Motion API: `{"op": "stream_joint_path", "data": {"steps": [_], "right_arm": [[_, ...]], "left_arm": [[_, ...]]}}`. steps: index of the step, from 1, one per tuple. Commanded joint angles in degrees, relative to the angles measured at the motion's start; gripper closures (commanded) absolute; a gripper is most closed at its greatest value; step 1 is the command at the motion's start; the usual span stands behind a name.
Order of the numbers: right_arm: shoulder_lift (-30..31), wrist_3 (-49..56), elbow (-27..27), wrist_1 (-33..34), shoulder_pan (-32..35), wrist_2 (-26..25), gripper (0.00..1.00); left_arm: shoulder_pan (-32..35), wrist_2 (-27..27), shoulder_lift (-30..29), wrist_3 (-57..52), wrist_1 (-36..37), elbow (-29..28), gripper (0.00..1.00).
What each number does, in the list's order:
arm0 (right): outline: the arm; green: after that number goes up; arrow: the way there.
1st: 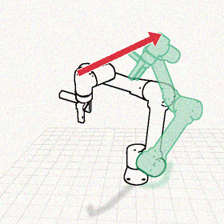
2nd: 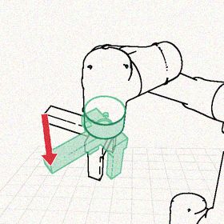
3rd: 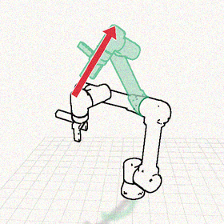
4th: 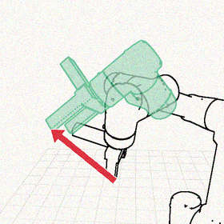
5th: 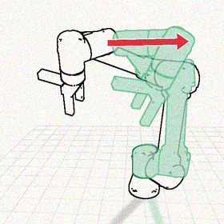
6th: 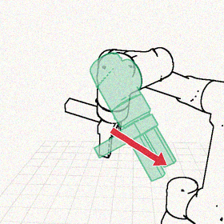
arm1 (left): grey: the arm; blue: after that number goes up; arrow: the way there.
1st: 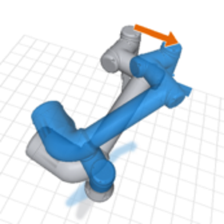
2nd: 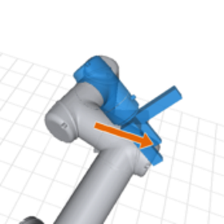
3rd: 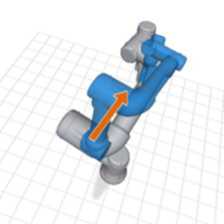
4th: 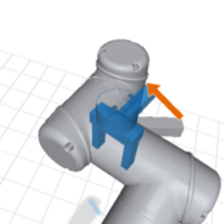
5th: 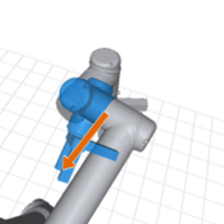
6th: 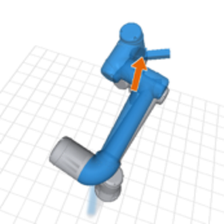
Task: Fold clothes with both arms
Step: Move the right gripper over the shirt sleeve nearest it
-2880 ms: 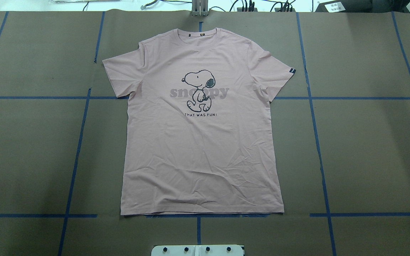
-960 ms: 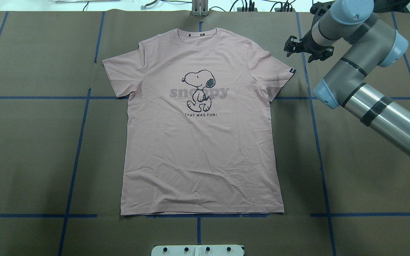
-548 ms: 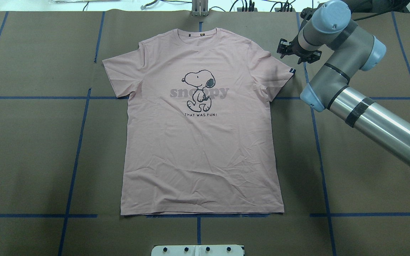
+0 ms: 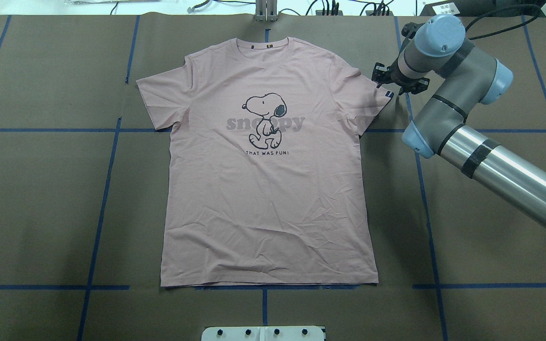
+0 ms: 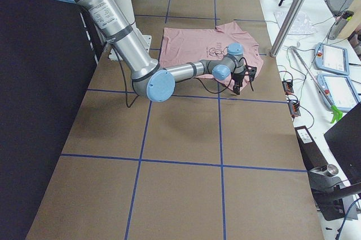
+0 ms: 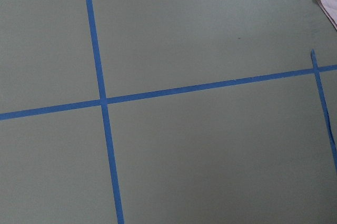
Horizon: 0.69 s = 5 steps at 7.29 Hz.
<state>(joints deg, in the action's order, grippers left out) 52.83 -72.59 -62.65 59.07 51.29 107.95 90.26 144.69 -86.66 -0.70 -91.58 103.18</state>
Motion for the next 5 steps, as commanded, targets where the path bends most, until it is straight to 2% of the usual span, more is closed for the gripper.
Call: {"op": "stream_joint_path", "data": {"steps": [1, 2, 3, 5], "right_arm": [[0.25, -0.01, -0.02, -0.01, -0.49, -0.10, 0.50], [0.43, -0.01, -0.02, -0.01, -0.49, -0.10, 0.77], [0.43, -0.01, -0.02, -0.01, -0.49, -0.02, 1.00], [-0.09, -0.36, -0.45, -0.10, -0.49, -0.02, 1.00]], "left_arm": [[0.00, 0.07, 0.00, 0.00, 0.00, 0.00, 0.00], [0.00, 0.07, 0.00, 0.00, 0.00, 0.09, 0.00], [0.00, 0.07, 0.00, 0.00, 0.00, 0.18, 0.00], [0.00, 0.07, -0.09, -0.09, -0.09, 0.09, 0.00]]}}
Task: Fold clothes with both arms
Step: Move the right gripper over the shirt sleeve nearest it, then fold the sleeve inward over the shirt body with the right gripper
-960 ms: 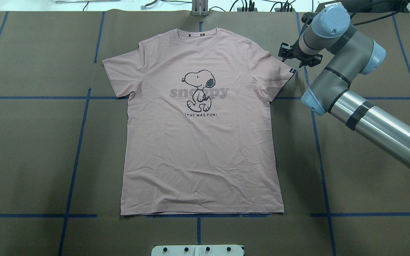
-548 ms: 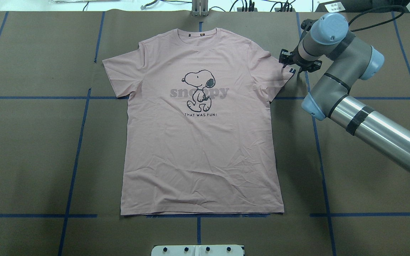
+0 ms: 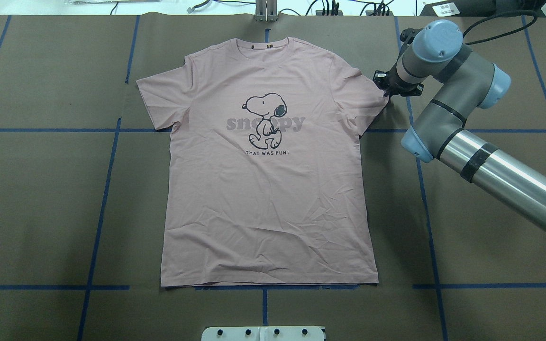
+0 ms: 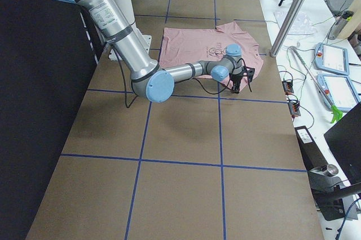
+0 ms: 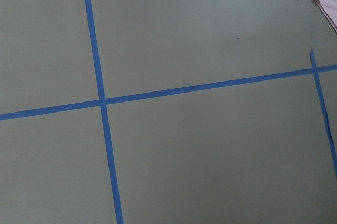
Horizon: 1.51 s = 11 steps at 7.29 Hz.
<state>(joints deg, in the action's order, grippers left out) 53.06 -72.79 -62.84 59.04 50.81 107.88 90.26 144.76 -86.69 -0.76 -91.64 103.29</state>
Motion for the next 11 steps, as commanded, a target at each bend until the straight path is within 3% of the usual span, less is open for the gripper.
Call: {"op": "stream_joint_path", "data": {"steps": [1, 4, 7, 9, 10, 11], "right_arm": [[-0.41, 0.28, -1.31, 0.11, -0.01, 0.14, 1.00], [-7.42, -2.51, -2.20, 4.03, -2.54, -0.13, 1.00], [-18.14, -4.64, 10.15, 4.86, -5.19, -6.08, 1.00], [-20.44, -4.64, 12.99, 4.77, -6.77, -8.46, 1.00], [-20.37, -4.55, 13.18, 4.33, -6.69, -8.56, 0.92], [-20.45, -4.47, 13.44, 3.80, -7.38, -9.44, 0.05]], "left_arm": [[0.00, 0.00, -0.24, -0.03, -0.03, 0.07, 0.00], [0.00, 0.00, -0.24, -0.03, -0.03, 0.07, 0.00], [0.00, 0.00, -0.33, -0.03, -0.03, 0.07, 0.00], [0.00, 0.09, -0.33, 0.14, 0.06, 0.60, 0.00], [0.00, 0.09, -0.41, 0.06, -0.03, 0.60, 0.00], [0.00, 0.09, -0.68, -0.03, -1.51, 0.60, 0.00]]}}
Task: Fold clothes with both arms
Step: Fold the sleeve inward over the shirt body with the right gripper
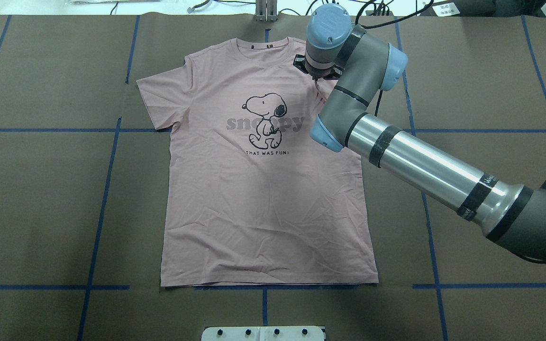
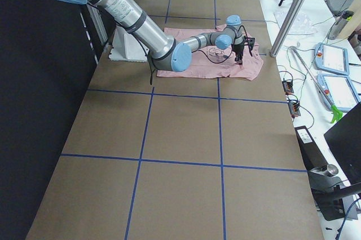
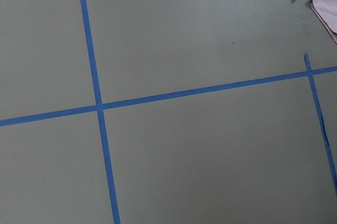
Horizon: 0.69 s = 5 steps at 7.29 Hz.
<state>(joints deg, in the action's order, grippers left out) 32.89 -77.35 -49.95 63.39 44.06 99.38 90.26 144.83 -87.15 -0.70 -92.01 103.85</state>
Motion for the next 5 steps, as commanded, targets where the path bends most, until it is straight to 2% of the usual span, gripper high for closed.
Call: {"op": "stream_joint_path", "data": {"steps": [1, 2, 3, 4, 5], "right_arm": [[-0.37, 0.10, 0.56, -1.33, -1.60, -3.20, 0.00], [-0.37, 0.44, -0.05, -1.26, -1.52, -3.23, 0.00], [0.33, 0.71, -2.93, -1.17, -1.52, -2.96, 0.00], [3.99, 1.15, -10.35, -0.12, -1.35, -1.31, 0.00], [11.08, 1.06, -21.74, 2.15, -1.17, 1.23, 0.00]], "left_arm": [[-0.09, 0.01, -0.22, -0.01, -3.85, -0.49, 0.00], [-0.44, 0.01, -1.09, 0.87, -4.14, -0.84, 0.00], [-3.40, -0.16, -5.27, 6.53, -5.71, -2.41, 0.00], [-9.87, -0.69, -8.79, 14.94, -10.51, -4.08, 0.02], [-15.67, -1.65, -13.35, 20.24, -14.91, -6.18, 0.05]]}}
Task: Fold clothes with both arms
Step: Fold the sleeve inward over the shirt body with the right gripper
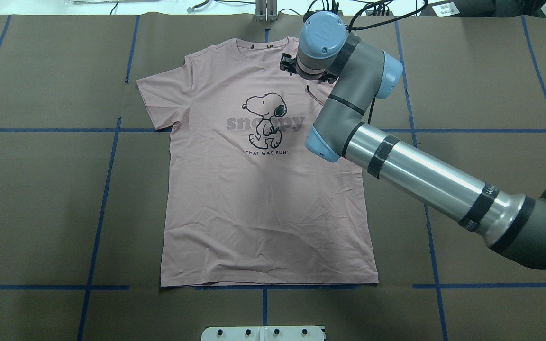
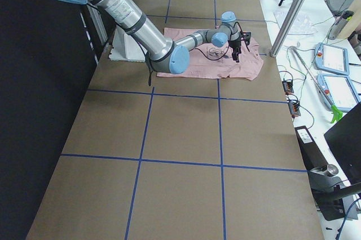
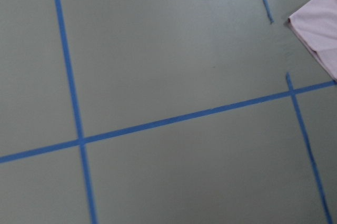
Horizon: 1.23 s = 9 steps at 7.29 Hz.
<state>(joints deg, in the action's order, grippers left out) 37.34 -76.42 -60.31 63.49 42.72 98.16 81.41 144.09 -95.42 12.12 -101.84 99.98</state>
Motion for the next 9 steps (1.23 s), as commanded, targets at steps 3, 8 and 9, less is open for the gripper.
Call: {"op": "stream_joint_path", "data": {"steps": [3, 8, 9], "right_arm": [[21.94, -0.13, -33.85, 4.80, 0.61, 4.23, 0.00], [34.89, -1.01, -45.25, 4.63, 1.23, 6.35, 0.00], [34.82, -0.92, -44.73, 4.71, 1.23, 6.34, 0.00]], "left_arm": [[-20.74, -11.19, -22.02, 28.41, -6.00, -13.95, 0.14], [-27.27, -27.02, -35.19, 36.57, -27.88, -42.67, 0.36], [-27.36, -27.97, -35.19, 36.57, -28.24, -43.55, 0.46]]}}
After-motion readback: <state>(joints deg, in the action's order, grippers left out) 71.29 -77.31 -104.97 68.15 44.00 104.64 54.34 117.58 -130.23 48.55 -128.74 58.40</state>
